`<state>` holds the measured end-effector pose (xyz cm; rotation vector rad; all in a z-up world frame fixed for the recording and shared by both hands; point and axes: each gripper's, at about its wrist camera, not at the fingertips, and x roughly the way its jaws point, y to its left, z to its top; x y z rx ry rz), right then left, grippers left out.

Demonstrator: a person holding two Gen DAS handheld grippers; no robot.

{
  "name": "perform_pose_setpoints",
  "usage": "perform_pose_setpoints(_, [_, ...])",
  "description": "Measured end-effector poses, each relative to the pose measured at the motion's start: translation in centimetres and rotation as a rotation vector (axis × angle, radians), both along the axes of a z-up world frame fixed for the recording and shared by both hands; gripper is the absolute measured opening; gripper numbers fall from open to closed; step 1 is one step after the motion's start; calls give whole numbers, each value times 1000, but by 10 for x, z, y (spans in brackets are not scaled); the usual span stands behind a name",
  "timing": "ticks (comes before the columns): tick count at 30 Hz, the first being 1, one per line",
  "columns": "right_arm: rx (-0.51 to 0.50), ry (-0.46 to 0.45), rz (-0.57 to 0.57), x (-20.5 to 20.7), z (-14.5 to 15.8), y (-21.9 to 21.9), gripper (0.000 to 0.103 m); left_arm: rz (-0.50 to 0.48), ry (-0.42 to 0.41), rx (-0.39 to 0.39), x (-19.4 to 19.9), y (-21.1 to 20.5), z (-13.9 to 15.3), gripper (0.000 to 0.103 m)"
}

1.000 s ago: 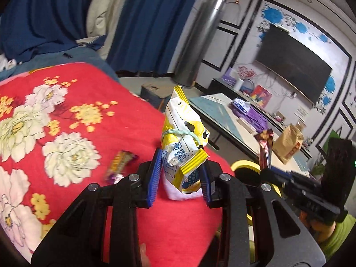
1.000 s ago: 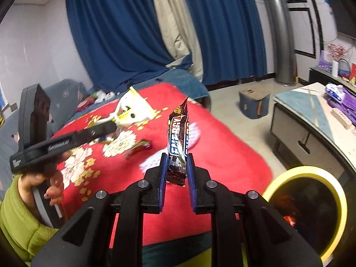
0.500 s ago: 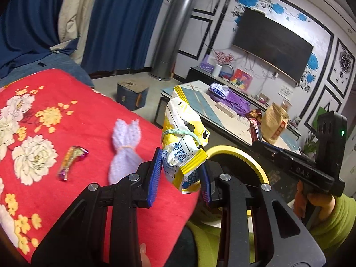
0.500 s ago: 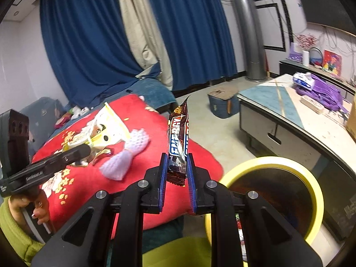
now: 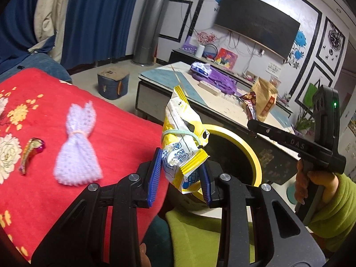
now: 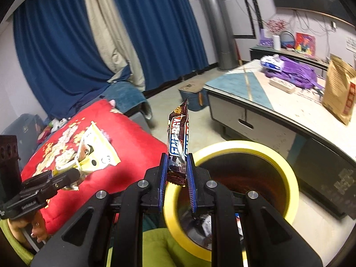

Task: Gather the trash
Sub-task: 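Carry the yellow bag and dark wrapper over the bin with both grippers, then open both grippers to drop the bag and wrapper into the bin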

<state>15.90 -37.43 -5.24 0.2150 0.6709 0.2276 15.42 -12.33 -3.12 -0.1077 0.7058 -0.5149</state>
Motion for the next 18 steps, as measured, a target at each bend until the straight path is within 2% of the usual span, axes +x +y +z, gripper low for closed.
perform_pose_setpoints(13, [9,120,-78,-2,-28,-37,17,-116,52,76,17,-60,-30,25])
perform_pose_setpoints(18, [28,140,-101,0,-33,-45,18,-159,62,114,22,-80,-41,25])
